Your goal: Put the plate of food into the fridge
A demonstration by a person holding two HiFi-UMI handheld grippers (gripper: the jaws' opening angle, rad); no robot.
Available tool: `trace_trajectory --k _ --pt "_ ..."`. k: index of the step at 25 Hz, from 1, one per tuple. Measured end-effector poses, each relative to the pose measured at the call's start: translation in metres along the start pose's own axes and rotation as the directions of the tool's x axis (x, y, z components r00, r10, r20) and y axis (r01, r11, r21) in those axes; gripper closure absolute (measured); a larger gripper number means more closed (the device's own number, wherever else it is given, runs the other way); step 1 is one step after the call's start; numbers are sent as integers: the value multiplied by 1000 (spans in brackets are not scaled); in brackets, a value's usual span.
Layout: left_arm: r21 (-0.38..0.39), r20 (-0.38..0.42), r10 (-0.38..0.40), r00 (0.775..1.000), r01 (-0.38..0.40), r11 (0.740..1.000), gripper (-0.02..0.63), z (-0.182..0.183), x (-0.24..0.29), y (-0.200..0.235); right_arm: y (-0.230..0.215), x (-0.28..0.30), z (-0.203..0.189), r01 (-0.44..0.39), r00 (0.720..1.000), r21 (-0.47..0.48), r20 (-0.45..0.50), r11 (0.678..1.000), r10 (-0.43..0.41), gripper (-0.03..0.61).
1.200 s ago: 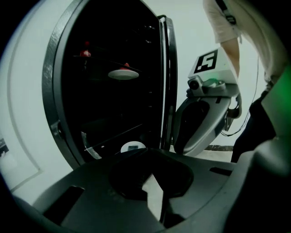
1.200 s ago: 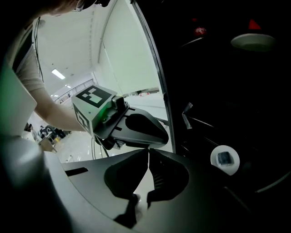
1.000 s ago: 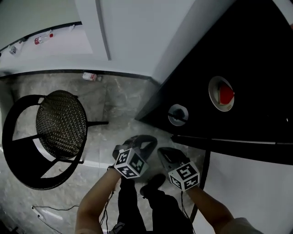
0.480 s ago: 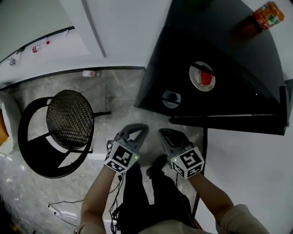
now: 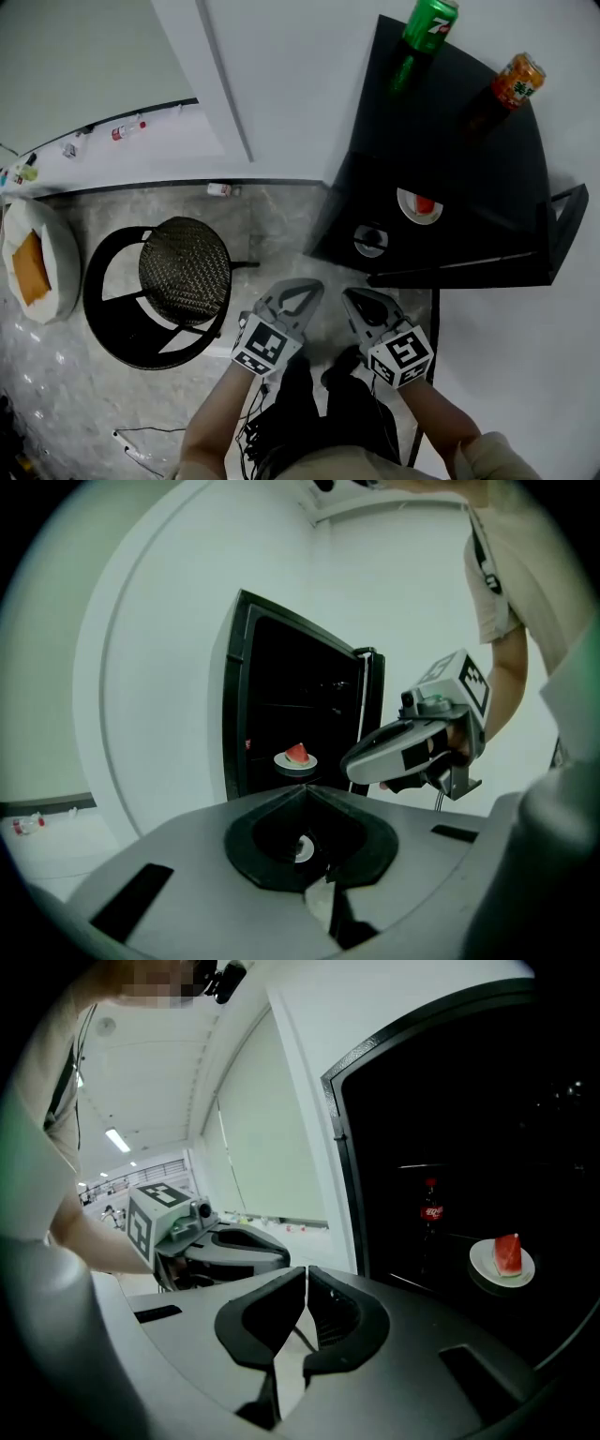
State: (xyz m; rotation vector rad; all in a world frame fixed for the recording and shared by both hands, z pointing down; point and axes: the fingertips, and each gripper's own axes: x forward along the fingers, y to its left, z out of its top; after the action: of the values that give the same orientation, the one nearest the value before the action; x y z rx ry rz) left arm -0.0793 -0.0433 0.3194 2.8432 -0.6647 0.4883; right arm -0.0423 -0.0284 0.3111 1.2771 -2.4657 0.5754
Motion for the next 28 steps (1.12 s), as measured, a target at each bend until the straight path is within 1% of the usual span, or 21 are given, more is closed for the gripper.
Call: trace_trajectory --k 3,8,12,16,21,25,28 --pt "-18 11 25 1000 -24 1000 601 16 -9 3 9 -3 18 -22 1000 -7 19 1000 22 555" --pt "-17 16 25 1000 -25 1000 603 34 -25 1 24 -6 45 -44 998 -27 43 999 45 555" --pt "-44 32 32 999 -30 999 601 45 -35 0 28 -9 59 -56 997 -29 53 998 58 555" --pt "-5 35 18 999 -18 1000 603 58 -42 -4 35 -18 73 -49 996 -25 77 998 51 555" --pt "22 59 31 998 -32 999 603 80 -60 3 46 -23 92 -49 993 -33 109 998 52 555" --pt "50 99 30 995 -35 998 601 104 -69 5 50 -28 110 -40 990 -62 136 997 48 555" --pt "65 121 25 992 -33 997 603 113 -77 -4 58 -35 111 -38 988 -74 145 997 48 555"
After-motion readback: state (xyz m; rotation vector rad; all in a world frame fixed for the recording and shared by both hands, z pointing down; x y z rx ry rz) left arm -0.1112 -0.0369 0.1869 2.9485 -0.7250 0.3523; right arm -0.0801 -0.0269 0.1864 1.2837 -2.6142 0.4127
